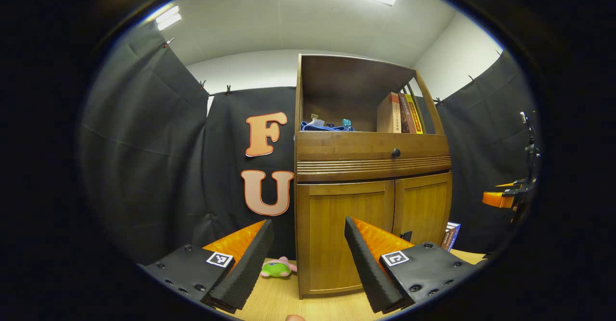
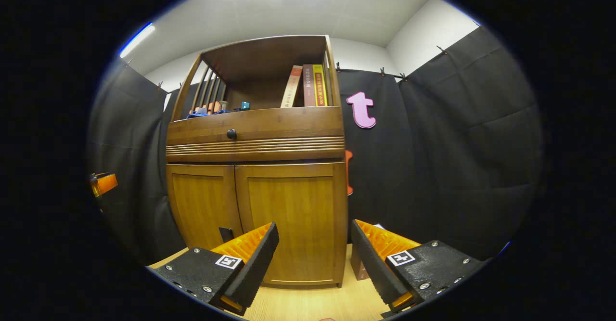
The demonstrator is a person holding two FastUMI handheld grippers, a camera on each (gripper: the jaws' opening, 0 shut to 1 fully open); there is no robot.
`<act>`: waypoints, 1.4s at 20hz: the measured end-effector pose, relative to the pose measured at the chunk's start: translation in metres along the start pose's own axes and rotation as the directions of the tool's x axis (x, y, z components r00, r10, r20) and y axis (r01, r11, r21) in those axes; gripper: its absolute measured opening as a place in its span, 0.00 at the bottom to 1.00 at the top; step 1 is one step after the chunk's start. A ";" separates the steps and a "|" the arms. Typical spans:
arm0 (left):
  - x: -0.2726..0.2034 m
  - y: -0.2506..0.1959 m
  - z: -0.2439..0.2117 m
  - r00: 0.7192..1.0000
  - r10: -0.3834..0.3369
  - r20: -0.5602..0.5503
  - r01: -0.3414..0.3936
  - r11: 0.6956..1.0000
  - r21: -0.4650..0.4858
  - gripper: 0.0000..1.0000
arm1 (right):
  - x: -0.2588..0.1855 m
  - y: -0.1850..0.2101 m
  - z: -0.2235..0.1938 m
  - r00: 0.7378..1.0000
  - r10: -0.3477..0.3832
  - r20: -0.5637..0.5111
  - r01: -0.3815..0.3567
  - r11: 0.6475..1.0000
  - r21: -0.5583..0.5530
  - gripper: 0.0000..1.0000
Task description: Open the right door of the double-door shoe cabinet with the right hand, and open the left door with the left hand.
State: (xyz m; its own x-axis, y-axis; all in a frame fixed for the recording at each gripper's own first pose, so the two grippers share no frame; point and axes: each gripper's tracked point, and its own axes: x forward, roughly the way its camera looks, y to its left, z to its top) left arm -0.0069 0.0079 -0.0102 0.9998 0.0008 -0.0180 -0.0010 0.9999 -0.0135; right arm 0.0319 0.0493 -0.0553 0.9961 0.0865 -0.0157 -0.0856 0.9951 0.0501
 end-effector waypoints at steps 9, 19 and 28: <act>-0.007 0.002 -0.009 1.000 -0.025 -0.011 0.025 1.000 -0.005 0.96 | 0.057 0.070 -0.094 0.991 0.121 -0.061 -0.121 0.993 0.011 0.94; -0.006 0.027 -0.022 0.999 0.041 -0.014 -0.041 0.999 0.012 0.95 | 0.119 0.127 -0.165 0.975 0.187 -0.118 -0.182 0.982 0.048 0.94; -0.011 0.038 -0.021 0.998 0.060 0.002 -0.060 0.998 0.029 0.96 | 0.162 0.131 -0.197 0.974 0.159 -0.163 -0.150 0.987 0.066 0.90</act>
State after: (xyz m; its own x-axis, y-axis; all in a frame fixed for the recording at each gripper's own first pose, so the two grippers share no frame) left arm -0.0184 0.0459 -0.0313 0.9980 0.0612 -0.0166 -0.0609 0.9980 0.0163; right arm 0.1779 0.2029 -0.2479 0.9532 0.2503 -0.1696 -0.2326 0.9655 0.1173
